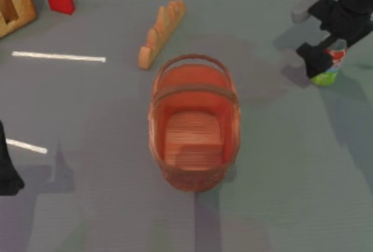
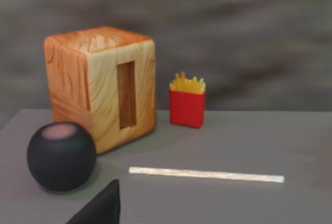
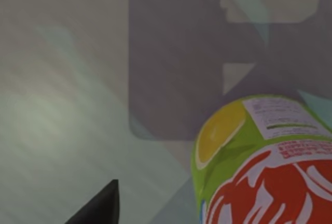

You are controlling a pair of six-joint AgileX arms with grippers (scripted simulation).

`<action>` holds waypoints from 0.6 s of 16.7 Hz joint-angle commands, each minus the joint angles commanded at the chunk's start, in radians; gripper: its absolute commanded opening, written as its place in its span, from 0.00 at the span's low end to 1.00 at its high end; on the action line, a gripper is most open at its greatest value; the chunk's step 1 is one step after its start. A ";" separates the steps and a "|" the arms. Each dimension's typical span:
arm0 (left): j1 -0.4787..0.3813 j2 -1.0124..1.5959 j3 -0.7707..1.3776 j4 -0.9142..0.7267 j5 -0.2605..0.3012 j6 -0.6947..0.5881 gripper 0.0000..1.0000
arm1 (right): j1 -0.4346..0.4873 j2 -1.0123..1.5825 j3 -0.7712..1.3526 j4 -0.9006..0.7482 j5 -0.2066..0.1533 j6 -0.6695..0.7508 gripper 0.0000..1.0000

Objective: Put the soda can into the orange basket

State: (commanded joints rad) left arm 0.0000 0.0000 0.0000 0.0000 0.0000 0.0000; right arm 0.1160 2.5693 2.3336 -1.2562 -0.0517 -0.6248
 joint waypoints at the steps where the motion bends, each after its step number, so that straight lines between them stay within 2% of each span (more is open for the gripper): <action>1: 0.000 0.000 0.000 0.000 0.000 0.000 1.00 | 0.000 0.000 0.000 0.000 0.000 0.000 1.00; 10: 0.000 0.000 0.000 0.000 0.000 0.000 1.00 | 0.000 0.000 0.000 0.000 0.000 0.000 0.32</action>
State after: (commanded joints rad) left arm 0.0000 0.0000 0.0000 0.0000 0.0000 0.0000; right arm 0.1160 2.5693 2.3336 -1.2562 -0.0517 -0.6248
